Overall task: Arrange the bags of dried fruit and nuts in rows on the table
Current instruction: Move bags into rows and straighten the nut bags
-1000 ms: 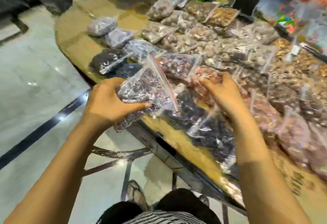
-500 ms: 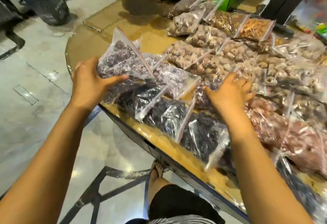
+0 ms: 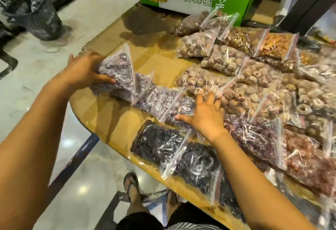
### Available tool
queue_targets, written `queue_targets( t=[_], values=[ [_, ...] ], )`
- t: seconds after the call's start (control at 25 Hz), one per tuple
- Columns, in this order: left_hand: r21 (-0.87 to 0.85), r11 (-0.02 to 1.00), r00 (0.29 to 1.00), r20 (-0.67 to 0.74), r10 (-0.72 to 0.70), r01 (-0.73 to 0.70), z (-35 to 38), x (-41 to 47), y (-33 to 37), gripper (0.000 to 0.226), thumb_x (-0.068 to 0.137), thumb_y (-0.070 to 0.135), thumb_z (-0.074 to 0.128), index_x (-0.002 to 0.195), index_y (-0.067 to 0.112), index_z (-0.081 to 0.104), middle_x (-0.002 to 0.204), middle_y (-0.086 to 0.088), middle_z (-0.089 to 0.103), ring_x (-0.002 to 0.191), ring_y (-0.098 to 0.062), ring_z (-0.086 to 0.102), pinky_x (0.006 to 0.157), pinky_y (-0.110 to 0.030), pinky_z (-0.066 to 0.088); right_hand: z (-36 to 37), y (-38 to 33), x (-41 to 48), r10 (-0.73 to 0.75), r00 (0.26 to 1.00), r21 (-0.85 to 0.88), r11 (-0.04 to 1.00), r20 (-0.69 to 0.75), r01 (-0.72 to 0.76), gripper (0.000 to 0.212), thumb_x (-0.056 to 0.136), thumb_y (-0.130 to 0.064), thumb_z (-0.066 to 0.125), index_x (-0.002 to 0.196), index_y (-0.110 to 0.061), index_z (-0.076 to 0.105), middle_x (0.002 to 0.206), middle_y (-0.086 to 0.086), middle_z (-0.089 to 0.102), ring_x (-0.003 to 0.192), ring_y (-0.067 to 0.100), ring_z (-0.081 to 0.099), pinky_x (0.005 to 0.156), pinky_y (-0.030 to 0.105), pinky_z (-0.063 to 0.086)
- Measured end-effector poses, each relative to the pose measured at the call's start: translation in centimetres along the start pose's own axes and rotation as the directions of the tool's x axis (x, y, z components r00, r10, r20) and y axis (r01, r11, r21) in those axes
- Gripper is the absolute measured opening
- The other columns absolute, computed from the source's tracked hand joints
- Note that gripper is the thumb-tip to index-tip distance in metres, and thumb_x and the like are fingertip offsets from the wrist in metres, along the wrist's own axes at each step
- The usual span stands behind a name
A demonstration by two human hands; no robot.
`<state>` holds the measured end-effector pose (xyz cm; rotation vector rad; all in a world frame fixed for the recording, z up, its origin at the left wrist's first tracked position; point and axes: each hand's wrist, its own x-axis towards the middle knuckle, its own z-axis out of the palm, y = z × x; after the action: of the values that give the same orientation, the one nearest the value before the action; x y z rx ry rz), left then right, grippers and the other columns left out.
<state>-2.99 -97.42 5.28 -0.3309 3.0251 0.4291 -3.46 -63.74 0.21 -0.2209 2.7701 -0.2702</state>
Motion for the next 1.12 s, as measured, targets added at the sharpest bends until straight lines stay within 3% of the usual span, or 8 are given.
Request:
queue_targets(
  t=[0.08, 0.16, 0.28, 0.44, 0.52, 0.68, 0.84, 1.12],
  values=[
    [-0.264, 0.964, 0.977, 0.2, 0.079, -0.024, 0.3, 1.8, -0.2, 0.059, 0.077, 0.024, 0.078, 0.129, 0.014, 0.053, 0.12, -0.009, 0.059, 0.103, -0.023, 0.054, 0.089, -0.035, 0.042, 0.0, -0.5, 0.0, 0.044, 0.999, 0.028, 0.999, 0.015, -0.045, 0.098, 0.071, -0.07, 0.061, 0.145, -0.018, 0.022, 0.153, 0.018, 0.013, 0.138, 0.042, 0.019, 0.109, 0.054, 0.028],
    [-0.557, 0.828, 0.941, 0.311, 0.133, 0.067, 1.1, 2.9, -0.8, 0.045, 0.08, 0.009, 0.072, 0.119, 0.026, 0.059, 0.109, 0.009, 0.066, 0.1, -0.01, 0.057, 0.087, -0.023, 0.045, -0.2, -1.3, 0.2, 0.089, 0.995, 0.036, 0.995, 0.04, -0.09, 0.101, 0.07, -0.067, 0.064, 0.147, -0.018, 0.019, 0.155, 0.017, 0.009, 0.14, 0.041, 0.015, 0.111, 0.053, 0.024],
    [-0.789, 0.582, 0.953, 0.293, 0.078, 0.195, 2.4, 3.4, -0.8, 0.034, 0.066, 0.055, 0.072, 0.091, 0.031, 0.074, 0.085, 0.019, 0.072, 0.08, 0.003, 0.066, 0.078, -0.015, 0.047, -0.2, -2.1, 0.4, 0.16, 0.986, 0.056, 0.985, 0.057, -0.163, 0.104, 0.07, -0.063, 0.068, 0.149, -0.021, 0.015, 0.157, 0.017, 0.002, 0.142, 0.043, 0.01, 0.113, 0.053, 0.02],
    [-0.658, 0.752, 0.993, -0.071, -0.089, 0.021, 5.9, 3.9, 0.1, 0.047, 0.067, 0.047, 0.08, 0.1, 0.018, 0.064, 0.084, 0.008, 0.069, 0.069, -0.005, 0.062, 0.06, -0.017, 0.049, 0.8, -3.5, 0.1, 0.263, 0.964, 0.154, 0.952, 0.034, -0.266, 0.099, 0.072, -0.057, 0.071, 0.149, -0.025, 0.018, 0.16, 0.011, -0.009, 0.144, 0.041, 0.006, 0.114, 0.055, 0.013],
    [-0.592, 0.802, 0.959, -0.169, -0.227, 0.085, 6.8, 5.0, -0.1, 0.057, 0.06, 0.061, 0.075, 0.095, 0.018, 0.065, 0.086, 0.002, 0.071, 0.076, -0.018, 0.066, 0.07, -0.028, 0.054, 1.3, -3.9, -0.2, 0.304, 0.953, 0.189, 0.935, 0.009, -0.3, 0.096, 0.073, -0.054, 0.07, 0.15, -0.027, 0.018, 0.16, 0.008, -0.011, 0.145, 0.039, 0.008, 0.114, 0.054, 0.012],
    [-0.512, 0.784, 0.902, -0.042, -0.43, 0.35, 6.6, 7.9, -1.8, 0.071, 0.056, 0.069, 0.063, 0.099, 0.012, 0.067, 0.105, -0.015, 0.07, 0.097, -0.036, 0.065, 0.085, -0.046, 0.053, 2.2, -3.8, -0.6, 0.337, 0.941, 0.228, 0.919, -0.028, -0.322, 0.093, 0.074, -0.055, 0.069, 0.149, -0.029, 0.02, 0.161, 0.001, -0.008, 0.146, 0.036, 0.006, 0.115, 0.055, 0.011],
    [-0.364, 0.922, 0.984, -0.072, -0.166, 0.129, 7.3, 6.8, -3.9, 0.063, 0.072, 0.072, 0.057, 0.099, 0.015, 0.056, 0.093, -0.009, 0.062, 0.083, -0.029, 0.058, 0.073, -0.038, 0.047, 2.7, -3.7, -0.8, 0.341, 0.939, 0.247, 0.913, -0.031, -0.324, 0.095, 0.074, -0.056, 0.067, 0.15, -0.03, 0.017, 0.16, -0.002, -0.01, 0.146, 0.034, 0.0, 0.114, 0.056, 0.007],
    [-0.384, 0.905, 0.982, -0.025, 0.186, -0.181, 6.5, 7.9, -5.3, 0.066, 0.069, 0.07, 0.061, 0.11, 0.018, 0.061, 0.104, -0.01, 0.067, 0.089, -0.027, 0.062, 0.075, -0.04, 0.051, 1.4, -2.7, -1.3, 0.239, 0.97, 0.265, 0.934, 0.035, -0.24, 0.092, 0.074, -0.057, 0.066, 0.149, -0.028, 0.021, 0.161, 0.001, -0.007, 0.146, 0.032, 0.005, 0.114, 0.051, 0.011]
  ],
)
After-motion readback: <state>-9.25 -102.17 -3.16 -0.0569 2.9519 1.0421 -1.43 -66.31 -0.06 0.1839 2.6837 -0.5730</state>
